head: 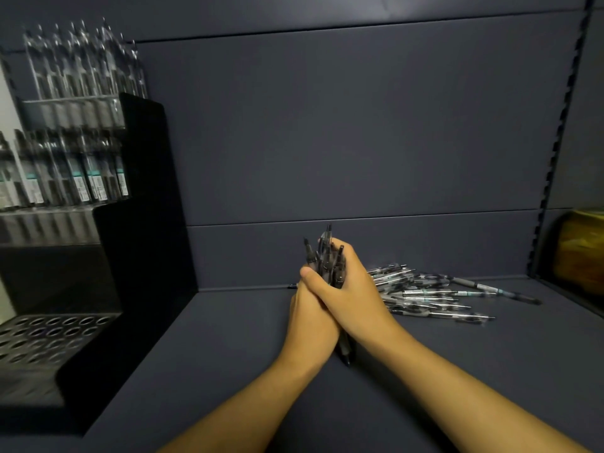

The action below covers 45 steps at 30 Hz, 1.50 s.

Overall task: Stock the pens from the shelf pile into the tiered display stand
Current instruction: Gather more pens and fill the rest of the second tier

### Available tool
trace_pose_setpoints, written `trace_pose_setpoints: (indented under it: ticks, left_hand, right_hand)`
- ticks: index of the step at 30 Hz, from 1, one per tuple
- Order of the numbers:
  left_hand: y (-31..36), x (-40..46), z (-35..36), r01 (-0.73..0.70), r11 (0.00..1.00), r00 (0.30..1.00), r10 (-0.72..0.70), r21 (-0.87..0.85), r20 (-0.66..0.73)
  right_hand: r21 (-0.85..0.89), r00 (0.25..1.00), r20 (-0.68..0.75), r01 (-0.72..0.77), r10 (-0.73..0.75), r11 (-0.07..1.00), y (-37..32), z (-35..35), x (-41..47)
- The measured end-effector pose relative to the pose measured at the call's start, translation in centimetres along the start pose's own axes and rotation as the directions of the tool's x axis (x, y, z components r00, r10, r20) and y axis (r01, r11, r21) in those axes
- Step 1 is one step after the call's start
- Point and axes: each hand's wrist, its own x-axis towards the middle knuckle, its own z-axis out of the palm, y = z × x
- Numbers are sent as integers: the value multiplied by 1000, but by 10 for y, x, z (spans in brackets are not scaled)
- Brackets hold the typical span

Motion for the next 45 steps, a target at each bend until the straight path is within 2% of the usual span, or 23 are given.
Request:
trace_pose_setpoints:
  ticks: [3,6,8,10,16,19,23,27,31,37,45]
  left_hand:
    - [-2,-2,-1,-6,999,997,1,-50,-83]
    - [0,-4,-3,13,1000,1000,-13,19,-7]
    - [-1,-7,-3,52,998,998,-52,-22,24]
    - [-3,-5,-2,65,994,998,-64,-84,10]
    - [6,0,-5,25,999,999,-24,-28,31]
    - [16,5,-14,46,998,995,-42,-37,90]
    - [41,5,-31,102,987,987,-85,-124,133]
    - [71,3,-45,97,969,987,-65,-227,145]
    - [89,-2,-63,61,982,986,-32,-179,164]
    - [113,-8,-110,3,993,989,14,-115,150]
    - [129,-4,-201,-3,987,990,26,-161,139]
  right_hand:
    - [8,1000,2,3,-3,1000,0,0,-1]
    - [17,1000,-4,10,-10,1000,-1,-1,-2]
    - [25,1000,-1,8,-8,1000,-2,-1,-4]
    - [31,1000,9,0,-1,1000,-2,-2,-3]
    - [70,1000,-20,3,-1,998,-4,-5,-2]
    - [132,1000,18,21,-23,991,-6,-11,0]
    - [231,990,135,15,-47,973,-21,-27,5]
    - [232,987,149,16,-51,972,-44,-44,5]
    - [161,974,188,93,-123,983,-68,-49,7]
    - [86,962,212,156,-171,984,-112,-22,15]
    - [89,952,212,208,-222,974,-168,48,24]
